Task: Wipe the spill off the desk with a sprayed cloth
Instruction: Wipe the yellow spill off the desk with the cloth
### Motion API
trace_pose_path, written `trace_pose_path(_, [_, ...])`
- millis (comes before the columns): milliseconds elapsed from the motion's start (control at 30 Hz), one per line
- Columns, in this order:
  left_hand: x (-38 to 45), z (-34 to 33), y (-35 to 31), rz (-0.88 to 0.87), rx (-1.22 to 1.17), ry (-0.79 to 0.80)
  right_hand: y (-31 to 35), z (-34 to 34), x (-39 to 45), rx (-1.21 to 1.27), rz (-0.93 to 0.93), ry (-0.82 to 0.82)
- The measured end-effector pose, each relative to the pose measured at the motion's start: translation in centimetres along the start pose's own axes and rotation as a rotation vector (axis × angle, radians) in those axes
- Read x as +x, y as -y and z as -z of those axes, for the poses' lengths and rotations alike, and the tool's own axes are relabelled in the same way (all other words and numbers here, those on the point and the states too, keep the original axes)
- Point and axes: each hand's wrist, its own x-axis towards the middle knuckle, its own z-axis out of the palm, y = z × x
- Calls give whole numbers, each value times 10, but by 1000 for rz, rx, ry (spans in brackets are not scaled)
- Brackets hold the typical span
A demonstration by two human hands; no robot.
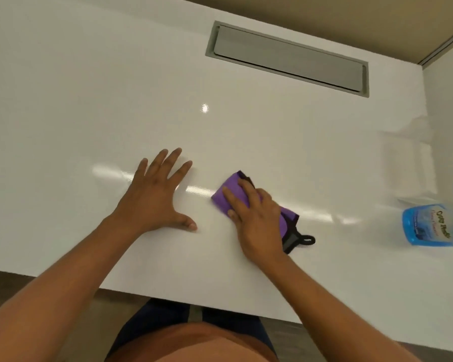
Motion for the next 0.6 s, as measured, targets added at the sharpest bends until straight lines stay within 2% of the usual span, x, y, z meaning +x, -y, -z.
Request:
trace_pose_path(100, [-18,-2,32,89,29,12,24,-18,-32,-12,149,81])
trace_pose_path(233, [-36,-7,60,180,6,39,12,-7,37,-19,247,34])
trace_pose_path(367, [-50,-12,74,248,-52,-2,-6,17,180,-59,35,-16])
trace_pose_path(467, [-61,-18,82,290,-96,-21,5,26,245,-63,-118,-24])
trace_pose_path(533, [-66,-20,85,308,-140,-38,31,22,249,-72,-118,-4])
trace_pose_path(600, [-70,-23,84,316,-187,-82,62,14,224,-82,-3,11])
